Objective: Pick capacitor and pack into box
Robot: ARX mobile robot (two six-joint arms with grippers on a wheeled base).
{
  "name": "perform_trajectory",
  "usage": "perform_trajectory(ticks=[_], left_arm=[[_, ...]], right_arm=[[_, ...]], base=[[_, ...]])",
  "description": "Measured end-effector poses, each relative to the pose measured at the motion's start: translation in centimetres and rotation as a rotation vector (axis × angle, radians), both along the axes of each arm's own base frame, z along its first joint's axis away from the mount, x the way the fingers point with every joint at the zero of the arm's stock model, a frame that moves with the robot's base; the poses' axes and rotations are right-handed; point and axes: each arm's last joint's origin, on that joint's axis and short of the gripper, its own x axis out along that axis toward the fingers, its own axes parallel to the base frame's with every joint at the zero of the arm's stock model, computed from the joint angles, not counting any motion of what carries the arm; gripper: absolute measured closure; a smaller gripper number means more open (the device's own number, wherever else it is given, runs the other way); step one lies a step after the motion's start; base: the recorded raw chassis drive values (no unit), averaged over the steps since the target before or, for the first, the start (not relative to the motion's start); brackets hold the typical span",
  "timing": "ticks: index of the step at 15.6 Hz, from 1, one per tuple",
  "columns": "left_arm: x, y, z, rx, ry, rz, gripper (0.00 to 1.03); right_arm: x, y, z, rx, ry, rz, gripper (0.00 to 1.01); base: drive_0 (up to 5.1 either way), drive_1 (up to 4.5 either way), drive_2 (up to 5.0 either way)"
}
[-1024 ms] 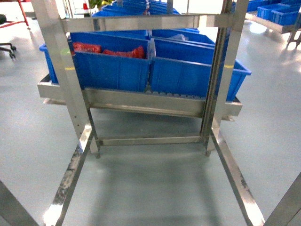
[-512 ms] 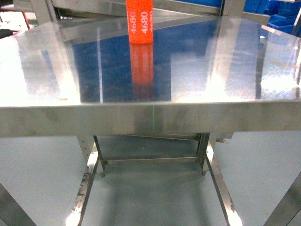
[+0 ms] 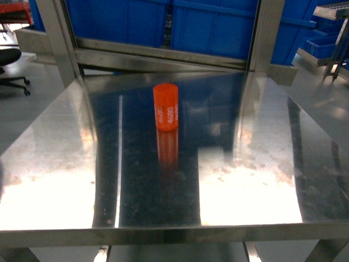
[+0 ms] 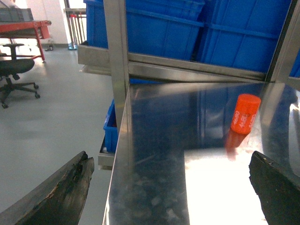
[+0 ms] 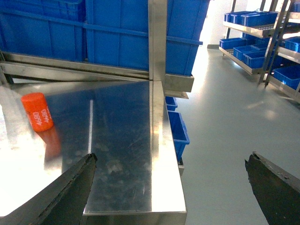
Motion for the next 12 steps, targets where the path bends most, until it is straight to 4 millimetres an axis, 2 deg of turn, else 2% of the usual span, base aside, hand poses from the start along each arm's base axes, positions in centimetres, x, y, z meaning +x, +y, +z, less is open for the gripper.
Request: perform_trajectory(ticks=[12], left_arm=[[0.00, 0.00, 0.01, 0.000, 0.000, 0.000, 0.05]], right_arm=[[0.00, 0.00, -0.01, 0.000, 0.002, 0.000, 0.03]], base=[[0.0, 0.00, 0.0]])
